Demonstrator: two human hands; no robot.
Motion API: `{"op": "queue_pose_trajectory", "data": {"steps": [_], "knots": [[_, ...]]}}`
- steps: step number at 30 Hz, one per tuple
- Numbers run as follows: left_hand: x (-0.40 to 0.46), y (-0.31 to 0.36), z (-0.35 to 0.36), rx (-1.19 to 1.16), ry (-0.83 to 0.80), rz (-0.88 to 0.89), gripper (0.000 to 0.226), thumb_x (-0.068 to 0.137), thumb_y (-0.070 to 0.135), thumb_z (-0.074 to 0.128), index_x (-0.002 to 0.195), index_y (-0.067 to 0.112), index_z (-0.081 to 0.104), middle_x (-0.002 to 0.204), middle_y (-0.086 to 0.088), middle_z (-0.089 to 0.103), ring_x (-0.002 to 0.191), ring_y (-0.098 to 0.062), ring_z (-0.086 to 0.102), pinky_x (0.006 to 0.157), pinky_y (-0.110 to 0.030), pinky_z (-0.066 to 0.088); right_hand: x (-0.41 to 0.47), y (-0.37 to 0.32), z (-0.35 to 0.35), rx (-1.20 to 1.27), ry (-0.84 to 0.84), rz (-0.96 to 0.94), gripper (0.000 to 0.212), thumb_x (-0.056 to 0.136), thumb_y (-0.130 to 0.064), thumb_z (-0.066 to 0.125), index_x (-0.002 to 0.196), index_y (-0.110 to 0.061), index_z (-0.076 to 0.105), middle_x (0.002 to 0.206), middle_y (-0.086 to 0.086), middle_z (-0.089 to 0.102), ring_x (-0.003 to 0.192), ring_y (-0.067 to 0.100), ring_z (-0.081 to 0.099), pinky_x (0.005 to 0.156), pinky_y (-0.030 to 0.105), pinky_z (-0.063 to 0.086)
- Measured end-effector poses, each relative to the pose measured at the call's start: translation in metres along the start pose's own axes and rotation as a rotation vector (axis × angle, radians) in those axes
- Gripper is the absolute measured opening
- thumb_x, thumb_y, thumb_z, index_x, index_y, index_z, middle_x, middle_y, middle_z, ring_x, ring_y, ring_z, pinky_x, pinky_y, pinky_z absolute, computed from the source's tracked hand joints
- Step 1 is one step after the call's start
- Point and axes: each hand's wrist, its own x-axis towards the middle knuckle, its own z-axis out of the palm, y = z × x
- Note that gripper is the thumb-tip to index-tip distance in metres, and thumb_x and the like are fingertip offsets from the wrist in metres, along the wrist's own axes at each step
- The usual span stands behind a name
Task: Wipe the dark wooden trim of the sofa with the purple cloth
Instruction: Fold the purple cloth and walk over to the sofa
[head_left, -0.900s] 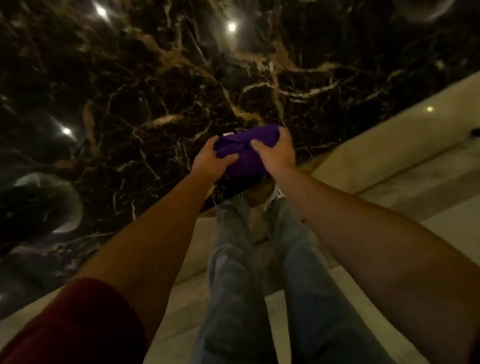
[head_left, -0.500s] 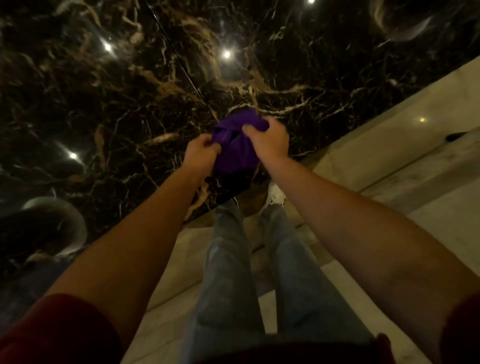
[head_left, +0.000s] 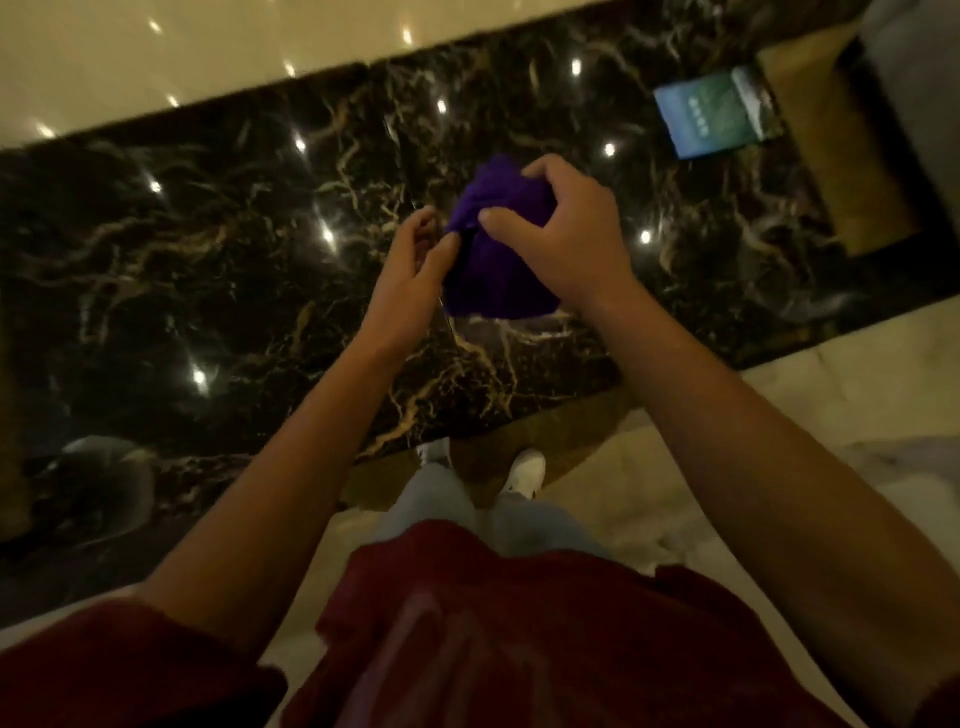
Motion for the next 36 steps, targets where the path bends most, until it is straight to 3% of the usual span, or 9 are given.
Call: {"op": "queue_pose_trajectory", "data": {"steps": [3, 9, 14, 19, 23, 26, 29, 33, 36], "knots": [[-0.038, 0.042, 0.002, -0.022, -0.061, 0.207, 0.082, 0.091, 0.060, 0.061, 0.160, 0.032, 0.030, 0.161, 0.000, 0.044, 0.143, -0.012, 0.051, 0.105, -0.026, 0.054, -0.003, -0.047, -0.037, -0.032, -0.041, -0.128, 0.031, 0.084, -0.039, 0.082, 0.102, -0.020, 0.064, 0.083, -0.015, 0.062, 0.074, -0.002, 0.058, 0.065, 0.010, 0.043], [-0.068, 0.119, 0.003, 0.035, -0.110, 0.372, 0.062, 0.078, 0.055, 0.077, 0.131, 0.028, 0.060, 0.117, 0.009, 0.075, 0.111, -0.006, 0.073, 0.089, -0.028, 0.062, -0.009, -0.128, -0.086, -0.032, -0.060, -0.250, 0.031, 0.078, -0.039, 0.088, 0.093, -0.026, 0.064, 0.078, -0.015, 0.065, 0.070, -0.008, 0.061, 0.062, 0.009, 0.046], [-0.079, 0.161, -0.007, -0.079, -0.188, 0.381, 0.035, 0.082, 0.050, 0.075, 0.111, 0.033, 0.069, 0.109, 0.008, 0.079, 0.104, -0.016, 0.077, 0.083, -0.032, 0.065, -0.022, -0.147, -0.108, 0.163, 0.166, -0.222, 0.050, 0.082, -0.049, 0.084, 0.123, -0.029, 0.064, 0.105, -0.007, 0.072, 0.094, 0.008, 0.071, 0.082, 0.034, 0.063], [-0.078, 0.181, 0.007, -0.028, -0.214, 0.439, 0.024, 0.092, 0.051, 0.070, 0.110, 0.035, 0.069, 0.112, 0.003, 0.076, 0.102, -0.013, 0.076, 0.088, -0.037, 0.066, -0.060, -0.112, -0.112, 0.440, 0.431, 0.037, 0.069, 0.082, -0.070, 0.067, 0.140, -0.035, 0.053, 0.118, -0.015, 0.066, 0.103, 0.000, 0.067, 0.082, 0.026, 0.062], [-0.079, 0.184, 0.048, -0.087, -0.324, 0.428, 0.016, 0.097, 0.044, 0.069, 0.113, 0.041, 0.067, 0.114, 0.010, 0.076, 0.106, -0.009, 0.075, 0.088, -0.034, 0.065, -0.109, -0.069, -0.107, 0.736, 0.220, 0.299, 0.069, 0.077, -0.076, 0.066, 0.136, -0.041, 0.056, 0.135, -0.004, 0.064, 0.119, 0.020, 0.068, 0.088, 0.044, 0.064], [-0.085, 0.180, 0.102, -0.101, -0.437, 0.426, 0.019, 0.096, 0.042, 0.069, 0.115, 0.041, 0.066, 0.113, 0.016, 0.077, 0.108, -0.007, 0.074, 0.086, -0.028, 0.063, -0.138, -0.036, -0.119, 0.823, 0.241, 0.327, 0.063, 0.076, -0.070, 0.075, 0.129, -0.040, 0.058, 0.133, -0.004, 0.069, 0.119, 0.019, 0.070, 0.089, 0.048, 0.064], [-0.094, 0.171, 0.164, -0.024, -0.510, 0.435, 0.014, 0.095, 0.040, 0.072, 0.106, 0.047, 0.067, 0.106, 0.024, 0.076, 0.101, 0.000, 0.073, 0.081, -0.022, 0.061, -0.163, -0.007, -0.150, 0.882, 0.356, 0.347, 0.063, 0.070, -0.068, 0.083, 0.125, -0.046, 0.062, 0.127, -0.011, 0.073, 0.116, 0.012, 0.071, 0.091, 0.042, 0.063], [-0.102, 0.158, 0.257, 0.025, -0.611, 0.338, 0.005, 0.096, 0.043, 0.071, 0.099, 0.040, 0.072, 0.101, 0.009, 0.078, 0.096, -0.006, 0.075, 0.085, -0.032, 0.063, -0.186, 0.034, -0.207, 0.908, 0.570, 0.351, 0.070, 0.061, -0.071, 0.087, 0.123, -0.046, 0.066, 0.117, -0.017, 0.077, 0.107, 0.005, 0.074, 0.088, 0.033, 0.063], [-0.109, 0.149, 0.320, 0.032, -0.722, 0.223, 0.009, 0.097, 0.045, 0.069, 0.093, 0.039, 0.074, 0.094, 0.013, 0.080, 0.093, -0.004, 0.077, 0.078, -0.026, 0.063, -0.193, 0.068, -0.247, 0.874, 0.839, 0.413, 0.063, 0.083, -0.055, 0.080, 0.138, -0.030, 0.062, 0.124, -0.007, 0.075, 0.112, 0.014, 0.073, 0.099, 0.042, 0.059]]}}
